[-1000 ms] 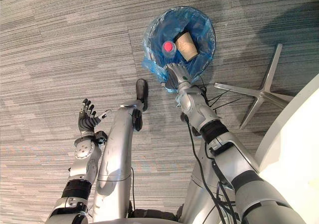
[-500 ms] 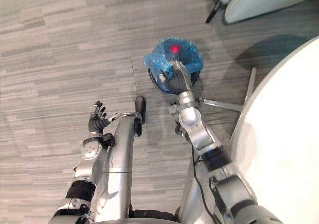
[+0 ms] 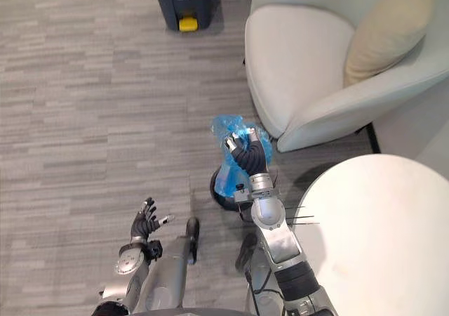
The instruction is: Gather rubbish on tea table into small bin, then transfer packed bag to large trash can.
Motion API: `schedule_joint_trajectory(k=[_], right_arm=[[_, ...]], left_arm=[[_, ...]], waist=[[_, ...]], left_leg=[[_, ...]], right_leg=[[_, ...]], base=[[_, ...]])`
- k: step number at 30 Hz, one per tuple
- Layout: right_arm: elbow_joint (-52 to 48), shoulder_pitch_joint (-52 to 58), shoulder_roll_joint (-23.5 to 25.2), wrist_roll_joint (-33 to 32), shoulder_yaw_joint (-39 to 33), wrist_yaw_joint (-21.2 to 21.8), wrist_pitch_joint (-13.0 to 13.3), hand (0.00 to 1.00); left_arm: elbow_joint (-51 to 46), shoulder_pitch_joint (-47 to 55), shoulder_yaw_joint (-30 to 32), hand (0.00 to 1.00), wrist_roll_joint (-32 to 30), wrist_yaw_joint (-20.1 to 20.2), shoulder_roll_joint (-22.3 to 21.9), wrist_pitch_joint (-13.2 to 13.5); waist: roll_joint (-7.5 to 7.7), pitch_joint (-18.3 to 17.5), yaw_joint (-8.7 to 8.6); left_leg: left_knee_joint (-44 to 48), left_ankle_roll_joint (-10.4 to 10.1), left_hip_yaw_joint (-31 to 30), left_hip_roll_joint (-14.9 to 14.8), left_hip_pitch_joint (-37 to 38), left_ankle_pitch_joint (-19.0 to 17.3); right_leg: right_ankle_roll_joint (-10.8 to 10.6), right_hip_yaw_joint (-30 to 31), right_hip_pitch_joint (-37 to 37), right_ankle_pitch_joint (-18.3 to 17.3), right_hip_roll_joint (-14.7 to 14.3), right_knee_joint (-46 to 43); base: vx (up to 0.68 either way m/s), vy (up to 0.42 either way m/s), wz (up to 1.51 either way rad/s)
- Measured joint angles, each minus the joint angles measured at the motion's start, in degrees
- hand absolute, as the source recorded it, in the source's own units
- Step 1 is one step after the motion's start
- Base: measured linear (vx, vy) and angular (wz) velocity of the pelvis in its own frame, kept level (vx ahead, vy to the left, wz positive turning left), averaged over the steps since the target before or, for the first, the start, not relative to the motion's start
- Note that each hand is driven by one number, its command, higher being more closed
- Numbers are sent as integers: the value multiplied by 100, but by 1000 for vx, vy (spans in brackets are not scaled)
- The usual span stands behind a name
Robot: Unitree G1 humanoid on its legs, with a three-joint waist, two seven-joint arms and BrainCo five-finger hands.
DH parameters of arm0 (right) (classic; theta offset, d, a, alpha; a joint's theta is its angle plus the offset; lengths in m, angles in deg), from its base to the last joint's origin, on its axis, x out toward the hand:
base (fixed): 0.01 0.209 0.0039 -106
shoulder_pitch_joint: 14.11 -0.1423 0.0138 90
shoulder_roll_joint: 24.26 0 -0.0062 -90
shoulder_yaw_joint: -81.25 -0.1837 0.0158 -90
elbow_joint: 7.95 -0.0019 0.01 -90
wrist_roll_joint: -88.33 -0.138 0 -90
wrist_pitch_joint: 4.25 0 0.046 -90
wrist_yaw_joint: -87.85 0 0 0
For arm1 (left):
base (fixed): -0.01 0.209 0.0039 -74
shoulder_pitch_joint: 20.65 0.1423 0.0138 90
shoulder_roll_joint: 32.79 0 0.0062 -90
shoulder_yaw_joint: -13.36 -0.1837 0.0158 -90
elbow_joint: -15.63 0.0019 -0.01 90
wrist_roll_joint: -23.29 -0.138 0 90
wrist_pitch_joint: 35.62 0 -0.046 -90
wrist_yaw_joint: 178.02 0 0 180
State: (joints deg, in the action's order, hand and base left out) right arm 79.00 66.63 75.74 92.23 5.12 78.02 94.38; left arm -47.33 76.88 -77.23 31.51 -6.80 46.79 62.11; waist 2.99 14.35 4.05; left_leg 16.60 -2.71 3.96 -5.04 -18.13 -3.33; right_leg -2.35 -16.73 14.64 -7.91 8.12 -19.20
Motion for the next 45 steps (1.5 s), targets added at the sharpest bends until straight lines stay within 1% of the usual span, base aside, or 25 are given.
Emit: schedule_joint_trajectory(k=[5, 9, 10, 12, 13, 14, 15, 16, 17, 18, 19, 20, 21, 22, 24, 25, 26, 28, 30, 31, 33, 37, 39, 42, 45], right_arm=[[-2, -4, -131, -188, 7, 244, 3, 100], [-4, -60, -137, -261, 18, 269, 5, 100], [-16, -124, -139, -362, 8, 264, 7, 100], [-23, -225, -136, -411, 7, 251, 8, 100], [-30, -335, -127, -414, 27, 253, 25, 100], [-31, -423, -128, -415, 43, 254, 32, 100], [-41, -600, -144, -438, 54, 253, 80, 100], [-83, -773, -201, -465, 54, 252, 174, 100], [-83, -859, -284, -498, 53, 249, 227, 100], [-81, -981, -450, -588, 57, 242, 245, 100], [-67, -1045, -616, -625, 62, 241, 230, 100], [-67, -1063, -748, -669, 54, 234, 227, 100], [-67, -1068, -829, -674, 46, 235, 222, 100], [-53, -1091, -927, -679, 19, 235, 207, 100], [-17, -1231, -1036, -683, 24, 247, 170, 100], [-30, -1322, -1036, -806, 36, 250, 170, 100], [-30, -1368, -1035, -852, 40, 251, 170, 100], [-56, -1440, -1046, -918, 41, 257, 171, 100], [-64, -1534, -1036, -1019, 70, 276, 170, 100], [-64, -1540, -1002, -1056, 73, 283, 166, 100], [-74, -1540, -853, -1091, 176, 409, 129, 100], [-369, -1514, -574, -1299, 716, 616, 72, 100], [-418, -1513, -404, -1356, 1005, 659, 44, 100], [-417, -1507, -228, -1511, 1369, 692, -42, 100], [-416, -1508, -142, -1560, 1446, 682, -60, 100]], left_arm=[[-390, 364, 14, 0, -122, 113, 55, 1], [-729, 287, 16, 0, -127, 134, 84, 7], [-807, 232, 33, 0, -122, 140, 106, 16], [-976, 253, 20, 0, -121, 171, 139, 26], [-1138, 293, 20, 0, -121, 206, 145, 28], [-1244, 317, 42, 0, -120, 210, 144, 32], [-1491, 367, 49, 0, -121, 219, 144, 42], [-1761, 426, 43, 0, -122, 226, 118, 68], [-1810, 426, 9, 0, -121, 225, 37, 84], [-1956, 420, -83, 0, -121, 225, -28, 103], [-2133, 432, -222, 0, -122, 226, -46, 110], [-2272, 417, -353, 0, -124, 225, -44, 110], [-2344, 385, -451, 0, -126, 225, -38, 113], [-2410, 230, -648, 0, -153, 233, -18, 115], [-2460, 18, -894, 0, -233, 252, -2, 156], [-2503, -122, -1049, 0, -342, 265, 35, 169], [-2541, -198, -1110, 0, -393, 264, 36, 182], [-2548, -475, -1283, 0, -440, 259, 42, 233], [-2546, -760, -1563, 0, -445, 259, 43, 259], [-2538, -895, -1716, 0, -463, 262, 53, 258], [-2523, -1107, -2038, 0, -637, 259, 30, 256], [-2330, -1274, -2261, 0, -1011, 231, -49, 240], [-2136, -1426, -2264, 0, -1123, 158, -153, 191], [-1946, -1678, -2243, 0, -1310, -169, -228, 149], [-1752, -1815, -2244, 0, -1518, -411, -253, 149]], waist=[[-16, -138, -3], [-27, -132, 4], [-42, -108, -20], [-29, -101, -10], [-25, -103, 25], [-16, -108, 51], [-39, -114, 140], [-110, -143, 225], [-259, -143, 248], [-397, -167, 194], [-440, -179, 144], [-464, -172, 141], [-468, -169, 136], [-427, -152, 108], [-394, -132, -8], [-413, -144, -85], [-442, -161, -131], [-475, -180, -250], [-550, -232, -340], [-516, -261, -320], [-519, -304, -324], [-510, -623, -328], [-502, -637, -324], [-443, -707, -312], [-411, -836, -314]], left_leg=[[-166, 13, 318, -103, 300, 6], [92, 116, 330, -104, 197, -53], [142, 194, 349, -176, 187, -62], [306, 207, 184, -80, 194, -72], [381, 201, 78, -19, 180, -68], [389, 177, 36, 16, 161, -53], [360, 121, -41, 36, 64, 35], [179, 56, -125, 5, -108, 251], [65, 19, -251, -53, -223, 385], [-315, -11, -473, -132, -339, 764], [-802, -14, -583, -180, -334, 1135], [-1189, 11, -572, -215, -299, 1185], [-1402, 13, -524, -252, -269, 1062], [-1438, 100, -303, -252, -328, 681], [-576, 180, -57, -139, -460, 645], [94, 259, 213, -81, -204, 532], [330, 291, 309, -115, -7, 323], [133, 136, 533, -193, 508, -65], [-880, -30, 618, -191, 969, -5], [-1283, -153, 672, -139, 1091, 198], [-1817, 2, 717, -49, 1418, 561], [-2006, 119, 756, 92, 1529, 709], [-2047, 135, 758, 129, 1675, 720], [-2088, 139, 754, 160, 1795, 721], [-2201, 183, 767, 179, 1830, 780]], right_leg=[[3, 412, -264, 421, -205, 601], [-79, 688, -70, 443, -212, 217], [-153, 894, -4, 125, -192, -322], [-231, 1123, 6, -472, -96, -1767], [-299, 1280, -162, -646, -111, -2048], [-275, 1332, -292, -772, -121, -1938], [-228, 1347, -446, -975, -207, -1433], [-33, 1308, -541, -1120, -333, -818], [0, 1179, -509, -982, -460, -710], [121, 1020, -348, -845, -613, -590], [204, 824, -187, -794, -654, -664], [285, 625, -105, -747, -694, -694], [372, 522, -86, -683, -695, -650], [504, 262, -91, -534, -544, -447], [586, 12, -92, -420, -322, -367], [605, -96, -155, -349, -186, -319], [603, -147, -197, -296, -170, -245], [583, -305, -295, -114, -169, 12], [498, -398, -351, 103, -269, 371], [442, -399, -369, 255, -271, 543], [351, -405, -644, 636, -343, 1096], [251, -327, -826, 954, -321, 1530], [210, -315, -1006, 1028, -315, 1666], [183, -281, -1130, 1082, -315, 1751], [184, -238, -1142, 1174, -339, 1856]], base=[[9, 42, -41], [-101, 48, -9], [-118, -8, 20], [-158, -46, 48], [-163, -84, 55], [-229, -166, 39], [-255, -197, 19], [-272, -185, 18], [-270, -155, 39], [-275, -175, 70], [-277, -203, 86], [-248, -201, 75], [-241, -135, 86], [-283, -134, 96], [-195, -86, 91], [-168, -64, 58], [-201, -63, 52], [-151, 11, 47], [-131, 48, 36], [-94, 79, 7], [-58, 101, -3], [-22, 125, -4], [-18, 93, 0], [-35, 58, -4], [-30, 38, -7]])
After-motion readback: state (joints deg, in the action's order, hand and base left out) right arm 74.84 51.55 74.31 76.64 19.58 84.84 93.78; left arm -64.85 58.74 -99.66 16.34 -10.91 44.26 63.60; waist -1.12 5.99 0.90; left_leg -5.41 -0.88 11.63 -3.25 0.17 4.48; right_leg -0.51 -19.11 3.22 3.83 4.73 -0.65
